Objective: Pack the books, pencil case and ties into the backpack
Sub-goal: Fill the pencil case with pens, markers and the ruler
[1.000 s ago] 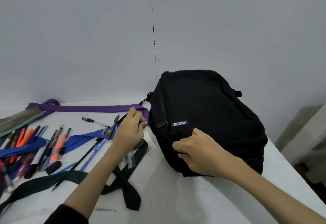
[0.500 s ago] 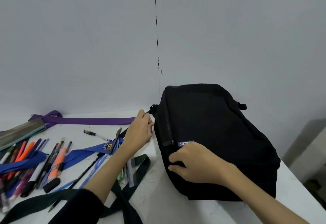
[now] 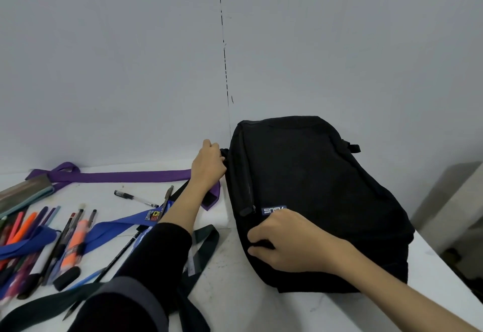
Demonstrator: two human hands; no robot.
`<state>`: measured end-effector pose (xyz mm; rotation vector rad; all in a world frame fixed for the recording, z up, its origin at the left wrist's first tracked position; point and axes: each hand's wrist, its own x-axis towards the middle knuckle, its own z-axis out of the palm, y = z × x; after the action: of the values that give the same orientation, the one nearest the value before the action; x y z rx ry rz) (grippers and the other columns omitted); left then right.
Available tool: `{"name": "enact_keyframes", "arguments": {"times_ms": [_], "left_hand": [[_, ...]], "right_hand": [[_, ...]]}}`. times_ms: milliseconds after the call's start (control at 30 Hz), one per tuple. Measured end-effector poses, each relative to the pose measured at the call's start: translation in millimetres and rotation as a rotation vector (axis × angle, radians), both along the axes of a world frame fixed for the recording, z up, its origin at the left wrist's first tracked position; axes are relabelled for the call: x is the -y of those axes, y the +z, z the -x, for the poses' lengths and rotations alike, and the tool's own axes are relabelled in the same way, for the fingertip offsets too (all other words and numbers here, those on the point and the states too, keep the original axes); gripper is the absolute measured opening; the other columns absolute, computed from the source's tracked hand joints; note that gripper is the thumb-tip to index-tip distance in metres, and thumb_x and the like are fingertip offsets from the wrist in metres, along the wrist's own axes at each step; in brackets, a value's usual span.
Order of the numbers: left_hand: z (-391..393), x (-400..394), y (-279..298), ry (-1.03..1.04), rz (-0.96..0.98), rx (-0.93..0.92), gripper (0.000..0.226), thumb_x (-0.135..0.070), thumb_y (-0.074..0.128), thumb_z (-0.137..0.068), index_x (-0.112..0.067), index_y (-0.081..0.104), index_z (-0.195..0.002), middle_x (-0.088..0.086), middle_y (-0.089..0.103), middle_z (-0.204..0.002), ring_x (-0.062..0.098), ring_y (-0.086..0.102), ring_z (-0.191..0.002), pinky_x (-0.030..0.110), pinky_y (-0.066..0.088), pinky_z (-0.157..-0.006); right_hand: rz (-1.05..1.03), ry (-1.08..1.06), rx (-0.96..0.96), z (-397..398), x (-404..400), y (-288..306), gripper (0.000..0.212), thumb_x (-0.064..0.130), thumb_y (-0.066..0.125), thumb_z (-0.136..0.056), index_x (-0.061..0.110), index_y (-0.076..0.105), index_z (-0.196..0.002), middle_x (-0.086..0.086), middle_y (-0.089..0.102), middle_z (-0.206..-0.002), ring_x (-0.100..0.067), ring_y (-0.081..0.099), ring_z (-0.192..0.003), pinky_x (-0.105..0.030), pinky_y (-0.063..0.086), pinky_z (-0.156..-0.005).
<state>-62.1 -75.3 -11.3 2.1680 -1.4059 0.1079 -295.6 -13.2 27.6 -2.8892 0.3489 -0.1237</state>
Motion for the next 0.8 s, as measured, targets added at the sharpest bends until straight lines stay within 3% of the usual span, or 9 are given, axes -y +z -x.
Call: {"name": "enact_keyframes", "arguments": {"times_ms": [133, 200, 300, 367, 400, 467, 600, 700, 800], "left_hand": [[8, -17, 4, -0.043, 0.100, -0.179, 0.014, -0.017, 0.054, -0.093, -0.005, 0.053, -0.099, 0.005, 0.044, -0.099, 0.017, 0.048, -0.083, 0.023, 0.033, -0.070], [17, -37, 7, -0.067, 0.109, -0.226, 0.020, -0.030, 0.053, -0.094, -0.011, 0.052, -0.087, -0.001, 0.048, -0.086, 0.010, 0.046, -0.073, 0.020, 0.032, -0.064], [34, -74, 12, -0.173, -0.119, -0.492, 0.045, -0.048, 0.040, -0.096, -0.013, 0.050, -0.070, 0.001, 0.057, -0.066, 0.011, 0.054, -0.059, 0.024, 0.046, -0.055], [44, -99, 15, -0.278, -0.366, -0.738, 0.052, -0.056, 0.030, -0.094, -0.012, 0.053, -0.078, 0.006, 0.062, -0.071, 0.015, 0.061, -0.059, 0.025, 0.051, -0.054], [48, -110, 15, -0.324, -0.461, -0.814, 0.054, -0.059, 0.027, -0.092, -0.013, 0.053, -0.081, 0.007, 0.063, -0.074, 0.015, 0.062, -0.060, 0.025, 0.051, -0.054], [54, -124, 13, -0.403, -0.540, -0.818, 0.053, -0.063, 0.035, -0.085, -0.014, 0.053, -0.084, 0.004, 0.063, -0.073, 0.013, 0.063, -0.061, 0.024, 0.051, -0.054], [54, -126, -1, -0.443, -0.448, -0.721, 0.027, -0.034, 0.062, -0.089, -0.008, 0.054, -0.086, -0.001, 0.063, -0.066, 0.010, 0.060, -0.055, 0.021, 0.049, -0.051], [57, -127, -3, -0.464, -0.367, -0.904, 0.007, -0.011, 0.054, -0.093, -0.008, 0.057, -0.087, 0.000, 0.057, -0.058, 0.010, 0.055, -0.047, 0.020, 0.047, -0.047], [60, -127, 0, -0.497, -0.315, -0.816, 0.012, -0.008, 0.051, -0.094, -0.013, 0.058, -0.087, -0.004, 0.055, -0.053, 0.009, 0.052, -0.045, 0.020, 0.046, -0.047]], "right_hand": [[-0.104, -0.030, -0.076, 2, 4, 5, 0.043, 0.041, 0.053, -0.093, 0.023, 0.036, -0.058, 0.007, 0.041, -0.054, -0.010, 0.041, -0.051, -0.025, 0.038, -0.059], [-0.214, -0.066, -0.022, 1, 11, 8, 0.046, 0.048, 0.055, -0.090, 0.015, 0.042, -0.060, 0.004, 0.041, -0.054, -0.011, 0.040, -0.052, -0.028, 0.038, -0.057], [-0.225, -0.126, 0.164, -4, 31, 13, 0.031, 0.043, 0.063, -0.086, 0.018, 0.054, -0.070, 0.007, 0.047, -0.061, -0.007, 0.044, -0.057, -0.024, 0.039, -0.058], [-0.082, -0.136, 0.099, -11, 42, 15, 0.017, 0.038, 0.067, -0.083, 0.025, 0.061, -0.093, 0.011, 0.052, -0.079, -0.006, 0.048, -0.068, -0.027, 0.044, -0.068], [-0.042, -0.128, 0.030, -16, 46, 12, 0.024, 0.036, 0.069, -0.081, 0.027, 0.060, -0.102, 0.012, 0.051, -0.086, -0.006, 0.047, -0.073, -0.027, 0.044, -0.071], [-0.082, -0.088, -0.045, -27, 50, 2, 0.024, 0.027, 0.070, -0.080, 0.025, 0.061, -0.102, 0.010, 0.052, -0.087, -0.008, 0.049, -0.075, -0.029, 0.045, -0.073], [-0.142, -0.044, -0.054, -44, 53, -1, 0.012, 0.016, 0.067, -0.083, 0.014, 0.055, -0.083, 0.008, 0.048, -0.064, -0.008, 0.045, -0.059, -0.029, 0.043, -0.063], [-0.228, -0.060, 0.000, -52, 61, 9, 0.016, 0.016, 0.065, -0.087, 0.019, 0.051, -0.079, 0.009, 0.051, -0.052, -0.004, 0.048, -0.051, -0.018, 0.039, -0.059], [-0.263, -0.229, 0.208, -64, 86, 12, 0.022, 0.017, 0.066, -0.085, 0.028, 0.050, -0.074, 0.010, 0.054, -0.047, -0.002, 0.048, -0.050, -0.021, 0.041, -0.064]]}}
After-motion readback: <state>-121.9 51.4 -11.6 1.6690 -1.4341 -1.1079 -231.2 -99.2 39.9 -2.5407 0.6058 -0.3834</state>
